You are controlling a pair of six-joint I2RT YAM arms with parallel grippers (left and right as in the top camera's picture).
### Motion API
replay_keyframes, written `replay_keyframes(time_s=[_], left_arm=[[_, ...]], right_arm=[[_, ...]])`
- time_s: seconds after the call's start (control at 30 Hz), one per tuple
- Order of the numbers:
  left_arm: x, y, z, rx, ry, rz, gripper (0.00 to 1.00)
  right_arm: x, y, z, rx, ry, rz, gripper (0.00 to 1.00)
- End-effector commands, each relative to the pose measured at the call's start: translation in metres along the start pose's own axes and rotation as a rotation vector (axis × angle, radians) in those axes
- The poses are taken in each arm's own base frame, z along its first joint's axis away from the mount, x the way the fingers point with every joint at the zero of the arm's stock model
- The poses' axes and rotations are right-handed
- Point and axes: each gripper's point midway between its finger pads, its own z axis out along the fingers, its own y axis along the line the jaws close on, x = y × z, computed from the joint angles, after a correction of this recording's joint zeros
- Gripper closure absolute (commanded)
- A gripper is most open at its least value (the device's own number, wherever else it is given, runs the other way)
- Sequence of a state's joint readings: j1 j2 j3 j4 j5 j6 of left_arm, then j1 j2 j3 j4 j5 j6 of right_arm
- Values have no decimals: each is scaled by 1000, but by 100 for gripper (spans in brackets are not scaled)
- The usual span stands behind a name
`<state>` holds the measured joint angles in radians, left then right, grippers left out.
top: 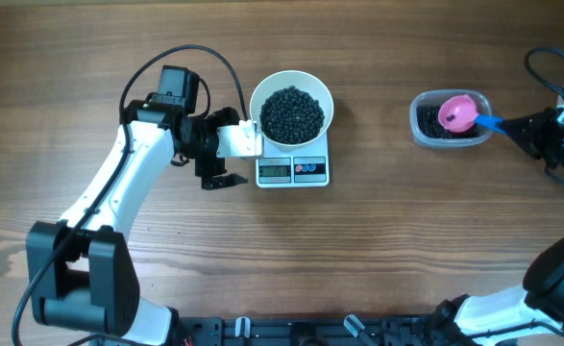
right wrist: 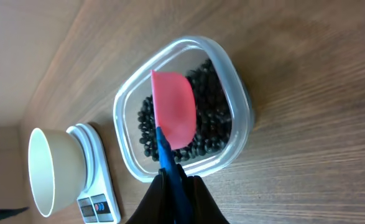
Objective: Scoop item into bowl and weigh 150g on scale
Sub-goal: 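Lift the pink scoop and carry it left over the white bowl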
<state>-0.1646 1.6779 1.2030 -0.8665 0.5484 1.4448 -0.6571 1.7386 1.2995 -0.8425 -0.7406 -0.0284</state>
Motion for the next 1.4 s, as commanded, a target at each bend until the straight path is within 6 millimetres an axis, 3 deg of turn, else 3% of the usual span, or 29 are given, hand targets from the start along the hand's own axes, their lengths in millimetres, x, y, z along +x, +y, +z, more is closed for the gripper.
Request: replay_keyframes(time_s=[0.0,0.2,0.33,0.43,0.53,0.63,0.77,0.9,0.97,1.07,1.23,1.37], left_arm=[[-1,-4,4,21,-19,-19,0],[-1,-4,5,21,-19,-18,0],[-1,-4,5,21,-19,-18,0],[-1,-4,5,21,-19,-18,0],[-1,-4,5,21,-19,-18,0],[-1,-4,4,21,-19,-18,0],[-1,-4,5,21,-19,-18,0],[-1,-4,4,21,-19,-18,0],[-1,-4,5,21,-19,-18,0],[-1,-4,5,21,-19,-18,1],[-1,-4,5,21,-19,-18,0],[-1,-4,5,21,-19,-18,0]], right_arm=[[-13,15,-13,-12,-52,-86,96],[-17,47,-33,-21,-108,-249,96],[-30,100,-59,-22,-199,-463,96],[-32,148,-66,-56,-242,-658,96],[-23,195,-53,-143,-242,-775,96],[3,242,-31,-239,-200,-891,96],[34,284,-8,-336,-152,-990,96],[65,301,17,-393,-55,-1017,96],[90,306,44,-423,39,-1024,96],[105,305,67,-435,109,-1022,96],[126,287,117,-422,238,-982,96],[126,268,144,-367,272,-963,96]])
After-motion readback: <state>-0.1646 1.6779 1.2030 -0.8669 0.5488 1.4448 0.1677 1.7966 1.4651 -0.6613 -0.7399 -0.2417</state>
